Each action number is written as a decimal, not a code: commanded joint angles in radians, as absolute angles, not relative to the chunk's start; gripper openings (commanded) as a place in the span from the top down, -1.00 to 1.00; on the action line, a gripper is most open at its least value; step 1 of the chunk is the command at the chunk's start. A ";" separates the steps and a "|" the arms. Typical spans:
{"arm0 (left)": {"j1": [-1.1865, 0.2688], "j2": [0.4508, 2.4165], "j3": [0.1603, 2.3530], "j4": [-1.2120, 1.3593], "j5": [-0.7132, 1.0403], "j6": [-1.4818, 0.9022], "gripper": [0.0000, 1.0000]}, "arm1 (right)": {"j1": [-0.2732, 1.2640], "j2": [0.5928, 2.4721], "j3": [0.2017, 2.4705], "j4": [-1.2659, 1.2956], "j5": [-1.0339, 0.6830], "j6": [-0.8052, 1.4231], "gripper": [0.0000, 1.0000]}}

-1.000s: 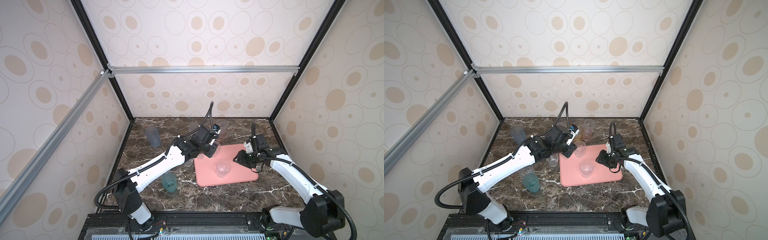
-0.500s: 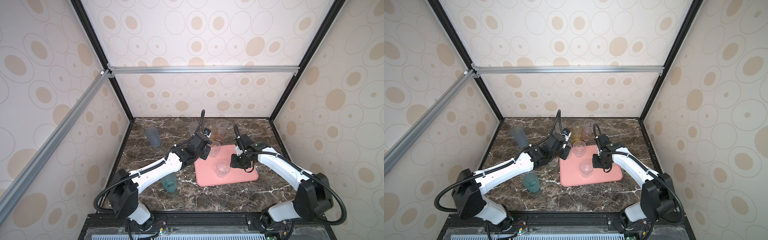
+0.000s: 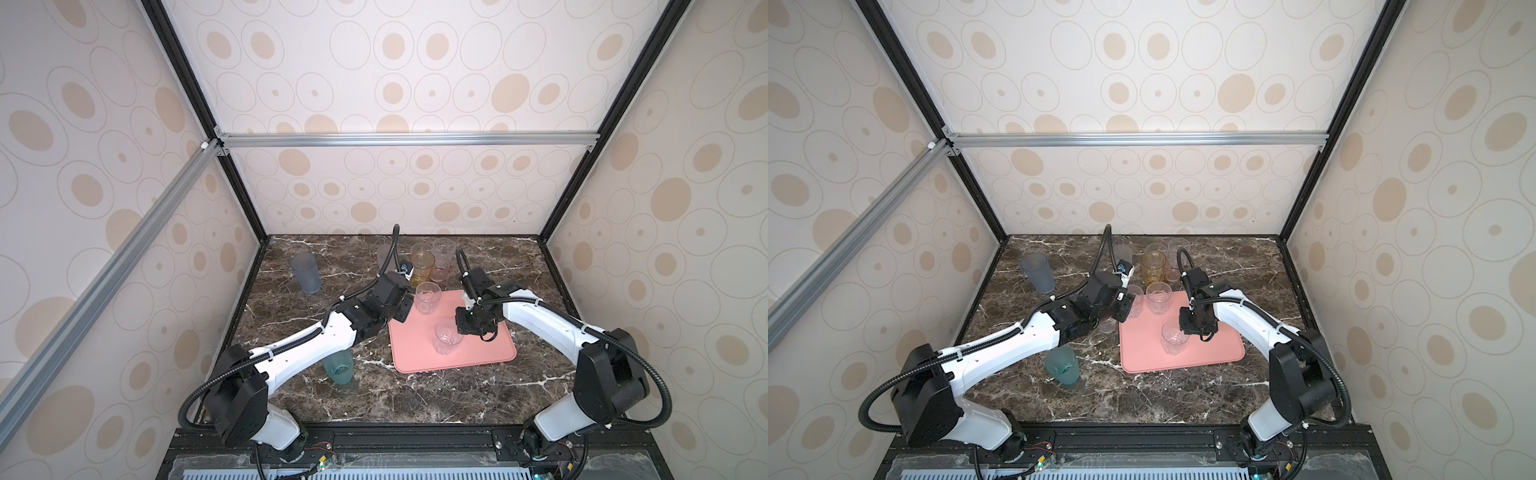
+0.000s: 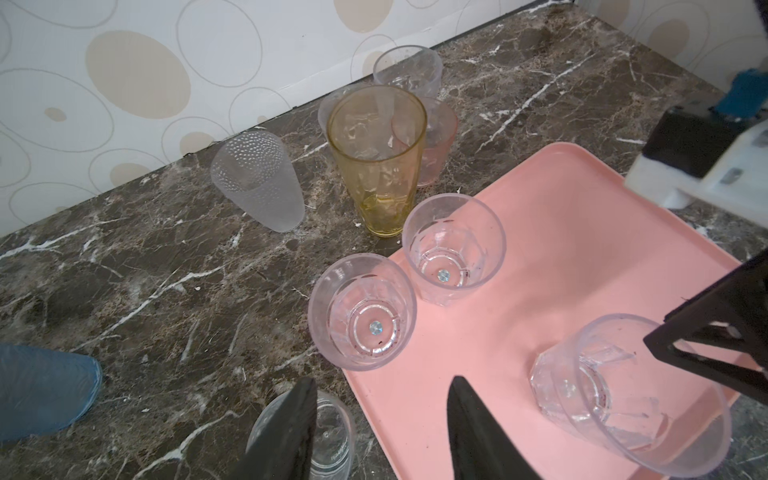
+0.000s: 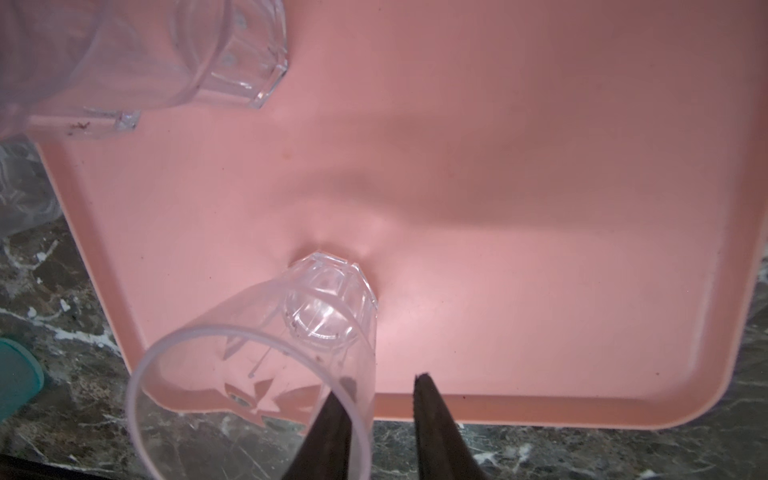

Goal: Place the glasses into the tray

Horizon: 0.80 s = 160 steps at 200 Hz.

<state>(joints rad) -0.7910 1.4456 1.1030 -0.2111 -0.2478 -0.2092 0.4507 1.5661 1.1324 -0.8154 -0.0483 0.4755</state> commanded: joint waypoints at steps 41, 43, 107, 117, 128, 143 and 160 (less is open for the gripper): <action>-0.744 1.377 1.072 -0.165 -0.245 -0.166 -0.04 | 0.466 1.594 1.200 -0.887 0.053 0.443 0.83; -0.742 1.375 1.068 -0.164 -0.244 -0.166 -0.04 | 0.466 1.593 1.202 -0.890 0.059 0.441 0.83; -0.730 1.352 1.039 -0.157 -0.231 -0.199 -0.04 | 0.382 1.718 1.386 -0.932 0.150 0.355 0.87; -0.731 1.344 1.029 -0.157 -0.235 -0.209 -0.04 | 0.363 1.761 1.426 -0.929 0.147 0.346 0.87; -0.731 1.337 1.015 -0.155 -0.241 -0.217 -0.04 | 0.342 1.805 1.465 -0.922 0.132 0.338 0.87; -0.732 1.335 1.009 -0.163 -0.247 -0.229 -0.04 | 0.322 1.853 1.506 -0.910 0.123 0.328 0.87; -0.731 1.334 1.006 -0.173 -0.253 -0.240 -0.04 | 0.306 1.907 1.554 -0.910 0.125 0.317 0.87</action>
<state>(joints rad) -0.7403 1.3548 1.0119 -0.1658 -0.2379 -0.2089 0.3283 1.8526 1.4872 -0.8951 0.1165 0.3519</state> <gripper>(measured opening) 0.520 0.068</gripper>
